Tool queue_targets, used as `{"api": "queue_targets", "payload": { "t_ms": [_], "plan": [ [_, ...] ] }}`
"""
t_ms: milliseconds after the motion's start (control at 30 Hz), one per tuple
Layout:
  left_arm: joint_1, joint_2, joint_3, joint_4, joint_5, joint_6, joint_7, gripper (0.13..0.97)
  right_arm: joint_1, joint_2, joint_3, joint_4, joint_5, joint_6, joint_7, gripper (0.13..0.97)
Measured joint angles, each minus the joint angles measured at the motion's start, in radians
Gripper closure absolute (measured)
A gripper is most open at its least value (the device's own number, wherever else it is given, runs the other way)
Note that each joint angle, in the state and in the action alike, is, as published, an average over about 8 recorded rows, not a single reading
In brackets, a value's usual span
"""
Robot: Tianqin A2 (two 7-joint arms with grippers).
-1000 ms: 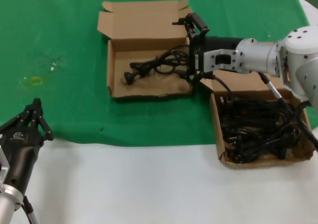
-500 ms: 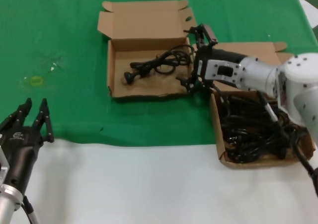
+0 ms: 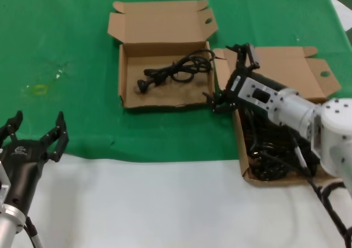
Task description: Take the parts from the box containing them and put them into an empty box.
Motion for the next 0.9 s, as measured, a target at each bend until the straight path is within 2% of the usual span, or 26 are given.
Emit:
{"api": "queue_targets", "payload": {
  "t_ms": [267,400,667,900],
  "plan": [
    [0.000,0.000,0.000,0.000,0.000,0.000,0.001,0.461,-0.129,0.017,0.029,0.141,0.024,0.080,0.126,0.129],
    [0.000,0.000,0.000,0.000,0.000,0.000,0.001,0.461,-0.194,0.025,0.043,0.211,0.036,0.119,0.190,0.129],
    [0.000,0.000,0.000,0.000,0.000,0.000,0.000,0.279,-0.324,0.042,0.072,0.352,0.059,0.199,0.316,0.129],
    [0.000,0.000,0.000,0.000,0.000,0.000,0.000,0.196,-0.438,0.056,0.097,0.475,0.080,0.269,0.427,0.129]
  ]
}}
